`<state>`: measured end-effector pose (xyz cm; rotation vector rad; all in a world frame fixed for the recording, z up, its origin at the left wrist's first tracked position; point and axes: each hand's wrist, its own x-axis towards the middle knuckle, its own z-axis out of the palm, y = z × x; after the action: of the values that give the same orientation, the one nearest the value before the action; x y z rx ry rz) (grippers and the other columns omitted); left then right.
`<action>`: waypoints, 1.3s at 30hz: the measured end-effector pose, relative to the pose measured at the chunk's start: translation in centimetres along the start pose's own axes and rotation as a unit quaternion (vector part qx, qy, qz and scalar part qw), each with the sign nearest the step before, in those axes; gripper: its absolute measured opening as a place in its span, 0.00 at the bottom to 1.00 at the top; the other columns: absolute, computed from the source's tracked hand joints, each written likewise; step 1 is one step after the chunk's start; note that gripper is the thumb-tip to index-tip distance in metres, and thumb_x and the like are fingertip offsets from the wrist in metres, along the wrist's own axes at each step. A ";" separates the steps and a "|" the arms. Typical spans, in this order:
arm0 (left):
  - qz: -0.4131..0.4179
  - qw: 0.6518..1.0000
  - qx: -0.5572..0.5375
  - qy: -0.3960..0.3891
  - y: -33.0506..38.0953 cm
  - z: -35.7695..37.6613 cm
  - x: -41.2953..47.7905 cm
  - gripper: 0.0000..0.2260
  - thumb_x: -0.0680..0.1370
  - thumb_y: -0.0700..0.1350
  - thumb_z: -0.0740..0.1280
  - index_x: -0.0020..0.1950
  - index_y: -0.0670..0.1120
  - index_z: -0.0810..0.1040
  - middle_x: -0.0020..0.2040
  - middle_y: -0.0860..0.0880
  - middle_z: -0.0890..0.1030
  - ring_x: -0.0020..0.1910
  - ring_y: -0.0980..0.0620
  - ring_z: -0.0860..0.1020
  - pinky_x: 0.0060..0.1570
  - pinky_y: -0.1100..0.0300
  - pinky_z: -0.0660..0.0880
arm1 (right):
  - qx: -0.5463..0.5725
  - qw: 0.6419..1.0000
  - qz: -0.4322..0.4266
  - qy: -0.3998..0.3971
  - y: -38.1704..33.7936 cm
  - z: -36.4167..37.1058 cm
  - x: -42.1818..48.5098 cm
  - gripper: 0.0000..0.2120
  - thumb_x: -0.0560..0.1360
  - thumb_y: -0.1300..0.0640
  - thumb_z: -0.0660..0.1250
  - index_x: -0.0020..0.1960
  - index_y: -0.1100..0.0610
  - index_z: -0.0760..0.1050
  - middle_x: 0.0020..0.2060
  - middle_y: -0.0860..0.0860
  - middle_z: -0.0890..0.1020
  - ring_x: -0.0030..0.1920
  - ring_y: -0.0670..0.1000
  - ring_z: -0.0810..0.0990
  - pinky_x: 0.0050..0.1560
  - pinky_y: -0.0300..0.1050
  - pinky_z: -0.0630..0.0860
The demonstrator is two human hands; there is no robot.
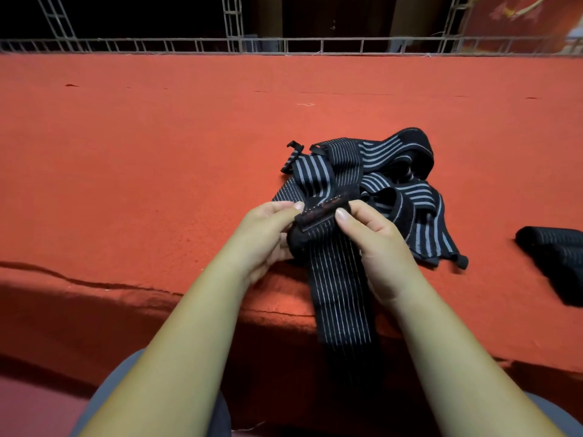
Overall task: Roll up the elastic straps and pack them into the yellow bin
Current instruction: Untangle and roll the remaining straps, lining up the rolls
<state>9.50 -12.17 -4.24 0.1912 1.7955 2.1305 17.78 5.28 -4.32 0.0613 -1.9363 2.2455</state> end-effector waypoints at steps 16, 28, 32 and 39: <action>0.035 0.991 -0.080 0.105 -0.6 -0.3 2.0 0.39 0.79 0.24 0.63 0.86 0.47 0.59 0.64 0.43 0.83 0.59 0.45 0.84 0.61 0.47 0.83 | 0.020 0.992 0.067 -0.104 0.6 0.8 -0.5 0.11 0.86 0.60 0.66 0.46 0.56 0.83 0.42 0.56 0.83 0.40 0.51 0.80 0.41 0.43 0.78; 0.065 0.987 -0.088 0.121 0.4 -0.8 2.8 0.35 0.81 0.26 0.65 0.83 0.54 0.69 0.65 0.40 0.84 0.53 0.42 0.87 0.46 0.48 0.86 | -0.029 0.976 0.116 -0.184 0.5 0.5 -1.1 0.07 0.81 0.55 0.71 0.48 0.59 0.80 0.42 0.57 0.81 0.40 0.52 0.80 0.43 0.47 0.76; 0.095 0.985 -0.089 0.111 1.1 -1.0 2.3 0.27 0.81 0.29 0.69 0.77 0.50 0.76 0.57 0.45 0.89 0.50 0.44 0.88 0.44 0.49 0.86 | 0.040 0.980 0.109 -0.162 0.7 -0.4 -0.8 0.12 0.79 0.55 0.70 0.52 0.65 0.79 0.44 0.60 0.82 0.44 0.56 0.80 0.46 0.48 0.77; 0.141 0.985 -0.098 0.025 2.3 -0.3 0.4 0.27 0.79 0.27 0.69 0.75 0.47 0.76 0.59 0.47 0.88 0.57 0.47 0.86 0.53 0.50 0.85 | 0.224 0.966 0.013 -0.131 -0.4 -0.8 -0.2 0.21 0.72 0.56 0.61 0.54 0.62 0.89 0.53 0.60 0.89 0.57 0.60 0.86 0.69 0.57 0.80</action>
<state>8.66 -12.69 -2.10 0.3634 1.6528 2.5142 18.08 6.07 -4.04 0.4115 -1.4933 2.7667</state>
